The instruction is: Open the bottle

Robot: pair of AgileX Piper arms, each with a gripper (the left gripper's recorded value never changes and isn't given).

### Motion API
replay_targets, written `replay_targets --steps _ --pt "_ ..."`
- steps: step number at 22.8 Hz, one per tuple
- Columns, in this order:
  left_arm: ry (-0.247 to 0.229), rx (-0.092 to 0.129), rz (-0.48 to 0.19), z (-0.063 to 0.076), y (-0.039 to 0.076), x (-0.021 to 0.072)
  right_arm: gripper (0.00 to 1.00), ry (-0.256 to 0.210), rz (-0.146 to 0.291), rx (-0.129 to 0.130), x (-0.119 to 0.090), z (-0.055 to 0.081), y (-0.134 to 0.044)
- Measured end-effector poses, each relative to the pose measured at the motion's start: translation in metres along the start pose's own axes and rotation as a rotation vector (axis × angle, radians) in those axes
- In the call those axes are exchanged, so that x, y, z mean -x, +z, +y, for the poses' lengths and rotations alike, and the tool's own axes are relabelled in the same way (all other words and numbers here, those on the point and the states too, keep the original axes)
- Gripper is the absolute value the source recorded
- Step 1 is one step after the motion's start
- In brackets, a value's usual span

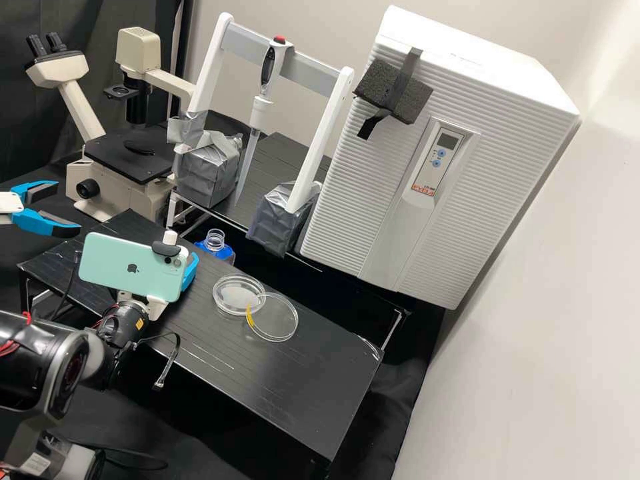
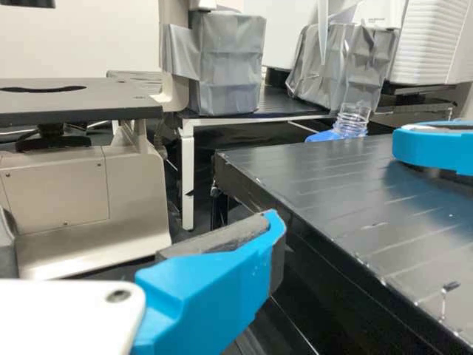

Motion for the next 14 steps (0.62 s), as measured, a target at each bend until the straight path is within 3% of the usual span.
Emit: replay_targets --steps 3,8,10,13,14 --pt "0.0 0.0 0.002 0.0 0.0 0.0003 1.0 0.014 0.005 0.007 0.001 0.002 -0.002" --pt "0.009 -0.021 0.018 0.0 0.001 0.0045 1.0 0.047 0.03 0.011 0.005 0.005 -0.008" --pt "0.028 -0.034 0.047 0.002 0.0 0.009 1.0 0.094 0.037 0.013 0.007 0.008 -0.012" --pt "0.061 -0.062 0.091 0.006 -0.002 0.0122 1.0 0.211 0.073 0.01 0.012 0.014 -0.02" --pt "0.065 -0.086 0.093 0.007 -0.001 0.0122 1.0 0.261 0.094 0.003 0.016 0.015 -0.022"
